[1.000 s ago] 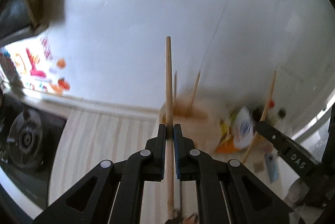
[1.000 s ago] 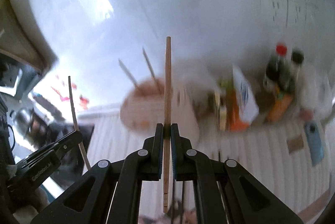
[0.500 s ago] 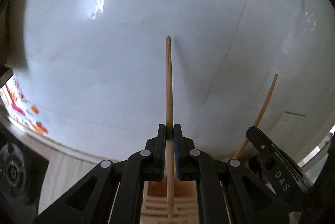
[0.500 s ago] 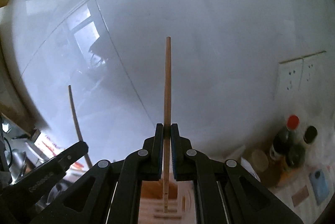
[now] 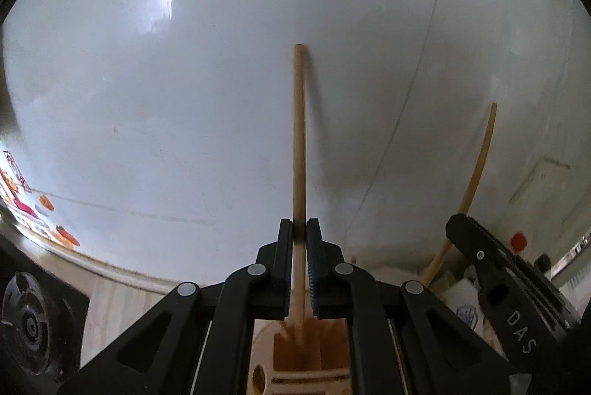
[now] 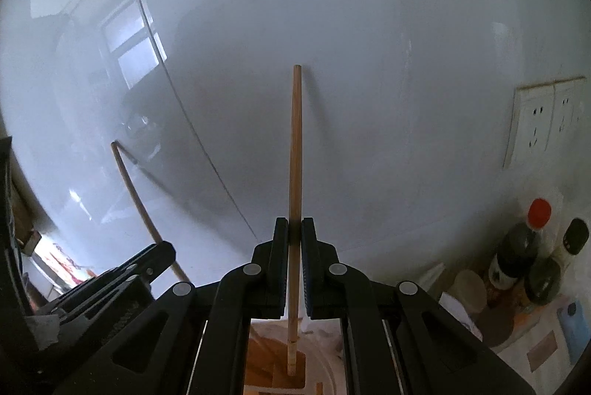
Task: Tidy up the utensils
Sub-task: 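Lift the chopsticks with both grippers and carry them above the cream holder, then open both grippers to release the chopsticks into the holder, then grasp a dark chopstick with the left gripper while the right grasps a wooden one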
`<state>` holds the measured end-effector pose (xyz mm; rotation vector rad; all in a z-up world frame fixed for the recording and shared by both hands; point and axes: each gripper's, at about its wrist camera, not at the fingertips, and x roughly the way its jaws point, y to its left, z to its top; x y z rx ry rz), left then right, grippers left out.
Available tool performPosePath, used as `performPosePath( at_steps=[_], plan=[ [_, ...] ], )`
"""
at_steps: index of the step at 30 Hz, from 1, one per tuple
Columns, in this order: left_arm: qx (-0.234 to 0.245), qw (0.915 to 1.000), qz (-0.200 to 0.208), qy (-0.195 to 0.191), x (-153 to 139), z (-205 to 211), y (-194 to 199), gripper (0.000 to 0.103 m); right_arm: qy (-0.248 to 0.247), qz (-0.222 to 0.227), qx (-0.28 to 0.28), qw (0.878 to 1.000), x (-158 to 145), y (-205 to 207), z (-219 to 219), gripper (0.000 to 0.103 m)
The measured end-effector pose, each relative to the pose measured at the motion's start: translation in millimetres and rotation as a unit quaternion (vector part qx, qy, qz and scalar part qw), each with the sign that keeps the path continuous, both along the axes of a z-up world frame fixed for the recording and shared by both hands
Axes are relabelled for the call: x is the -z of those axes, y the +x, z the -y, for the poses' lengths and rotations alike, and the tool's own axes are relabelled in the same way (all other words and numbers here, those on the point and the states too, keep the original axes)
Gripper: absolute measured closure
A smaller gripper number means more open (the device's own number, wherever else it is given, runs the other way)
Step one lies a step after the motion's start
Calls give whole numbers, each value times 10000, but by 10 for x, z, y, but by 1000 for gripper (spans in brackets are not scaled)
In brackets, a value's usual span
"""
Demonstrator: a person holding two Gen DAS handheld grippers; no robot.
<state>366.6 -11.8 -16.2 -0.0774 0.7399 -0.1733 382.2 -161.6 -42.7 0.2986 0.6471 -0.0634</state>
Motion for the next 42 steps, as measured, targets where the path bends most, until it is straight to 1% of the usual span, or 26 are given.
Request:
performPosePath(
  at_steps=[3, 7, 9, 10, 11, 12, 13, 14, 15, 16, 18, 19, 20, 21, 23, 25, 28, 30, 33, 36, 37, 38, 39, 40, 41, 42],
  plan=[
    [68, 9997, -239, 48, 69, -51, -44, 98, 43, -131, -95, 9999, 70, -38, -12, 96],
    [228, 9981, -566, 56, 117, -139, -134, 98, -31, -327, -414, 9986, 135, -71, -67, 96],
    [268, 9972, -705, -1, 86, -206, -220, 94, -51, -511, -582, 9970, 189, -76, -90, 96],
    [281, 9967, -757, -53, 53, -249, -283, 94, -42, -617, -665, 9959, 230, -102, -105, 96],
    [286, 9966, -766, -80, 22, -267, -328, 91, -17, -696, -716, 9950, 246, -120, -100, 95],
    [270, 9968, -754, -83, -17, -279, -376, 83, 25, -760, -768, 9941, 252, -134, -93, 95],
    [229, 9969, -744, -55, -90, -291, -428, 74, 53, -795, -776, 9938, 247, -161, -75, 91],
    [145, 9972, -727, -14, -136, -327, -479, 51, 78, -805, -769, 9938, 226, -202, -49, 81],
    [38, 9976, -688, -7, -182, -368, -540, 31, 116, -792, -750, 9940, 199, -251, -5, 75],
    [-63, 9979, -644, -17, -203, -440, -598, 25, 146, -772, -707, 9944, 171, -300, 28, 68],
    [-232, 9983, -525, -37, -254, -565, -752, 16, 164, -777, -611, 9950, 106, -408, 51, 66],
    [-309, 9982, -504, -8, -256, -603, -830, 13, 180, -788, -553, 9952, 81, -472, 86, 61],
    [-392, 9979, -504, 51, -246, -628, -891, 3, 179, -808, -470, 9955, 54, -564, 132, 54],
    [-453, 9977, -500, 117, -225, -653, -965, 0, 140, -839, -374, 9957, 1, -623, 166, 50],
    [-560, 9970, -492, 232, -174, -655, -1095, 0, 149, -854, -229, 9960, -41, -822, 252, 37],
    [-574, 9965, -552, 254, -55, -623, -1144, 0, 170, -890, -109, 9958, -40, -993, 326, 30],
    [-584, 9947, -783, 309, 171, -571, -1281, 0, 193, -970, 20, 9951, 29, -1259, 445, 20],
    [-569, 9925, -1003, 398, 365, -525, -1379, 0, 148, -1127, 92, 9935, 122, -1400, 510, 20],
    [-483, 9871, -1432, 535, 714, -419, -1491, 0, 58, -1521, 113, 9883, 368, -1557, 549, 20],
    [-379, 9791, -1888, 646, 1080, -283, -1571, 0, 37, -2093, 107, 9778, 735, -1688, 601, 21],
    [-320, 9760, -2042, 684, 1213, -229, -1591, 0, 105, -2314, 59, 9728, 903, -1736, 609, 29],
    [-256, 9726, -2204, 696, 1346, -179, -1607, 1, 178, -2571, 3, 9662, 1078, -1767, 611, 48],
    [-185, 9695, -2340, 700, 1458, -128, -1630, 3, 249, -2745, -62, 9613, 1210, -1792, 605, 55],
    [-123, 9660, -2482, 708, 1566, -85, -1640, 7, 355, -2974, -152, 9540, 1390, -1818, 599, 66],
    [-46, 9615, -2657, 699, 1699, -39, -1646, 17, 410, -3123, -180, 9489, 1515, -1839, 598, 72],
    [27, 9565, -2837, 686, 1827, 3, -1647, 30, 474, -3303, -246, 9424, 1676, -1864, 586, 75]
  ],
)
